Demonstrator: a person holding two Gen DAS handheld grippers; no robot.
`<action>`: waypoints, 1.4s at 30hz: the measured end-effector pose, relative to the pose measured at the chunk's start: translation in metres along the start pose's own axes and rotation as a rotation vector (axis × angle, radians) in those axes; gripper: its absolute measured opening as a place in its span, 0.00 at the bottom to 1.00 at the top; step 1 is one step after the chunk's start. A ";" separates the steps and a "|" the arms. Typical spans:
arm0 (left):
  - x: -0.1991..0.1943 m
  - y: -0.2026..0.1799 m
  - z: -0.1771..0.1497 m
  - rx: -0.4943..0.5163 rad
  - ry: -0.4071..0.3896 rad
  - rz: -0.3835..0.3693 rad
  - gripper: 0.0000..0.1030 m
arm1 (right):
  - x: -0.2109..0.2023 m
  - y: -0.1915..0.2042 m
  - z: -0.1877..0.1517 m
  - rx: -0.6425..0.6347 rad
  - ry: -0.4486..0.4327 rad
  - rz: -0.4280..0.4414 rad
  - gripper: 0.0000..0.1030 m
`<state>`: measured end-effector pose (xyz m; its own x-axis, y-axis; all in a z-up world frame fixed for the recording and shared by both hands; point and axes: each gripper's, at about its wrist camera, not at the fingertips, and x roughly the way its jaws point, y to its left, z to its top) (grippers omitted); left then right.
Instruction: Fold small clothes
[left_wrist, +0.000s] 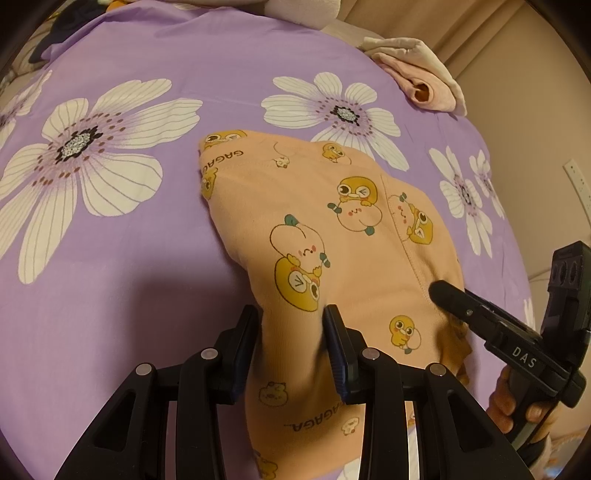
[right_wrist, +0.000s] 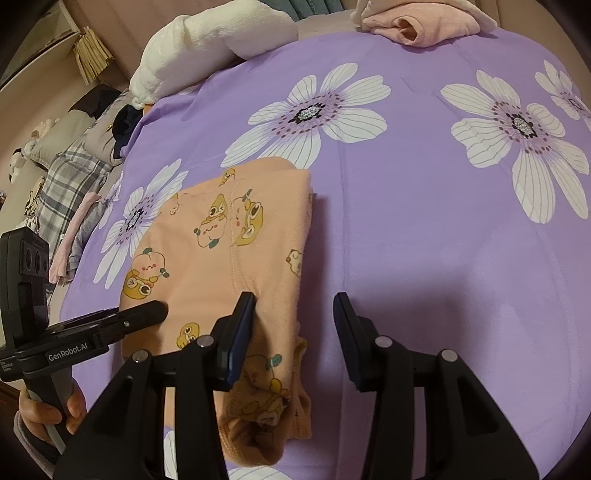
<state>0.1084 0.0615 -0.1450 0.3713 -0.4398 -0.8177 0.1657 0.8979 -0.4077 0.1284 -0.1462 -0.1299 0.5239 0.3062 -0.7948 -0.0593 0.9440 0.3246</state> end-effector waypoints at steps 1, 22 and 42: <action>0.000 0.000 0.000 0.001 0.000 0.000 0.33 | 0.000 0.000 0.000 0.000 -0.001 -0.001 0.43; -0.008 0.004 -0.008 0.003 0.001 0.014 0.33 | -0.003 -0.003 -0.002 0.008 -0.005 -0.004 0.43; -0.015 0.007 -0.017 -0.003 0.002 0.020 0.33 | -0.013 -0.011 -0.006 0.031 -0.017 -0.012 0.44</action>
<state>0.0883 0.0739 -0.1421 0.3728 -0.4220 -0.8264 0.1556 0.9064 -0.3927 0.1171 -0.1596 -0.1265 0.5387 0.2923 -0.7902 -0.0267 0.9433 0.3308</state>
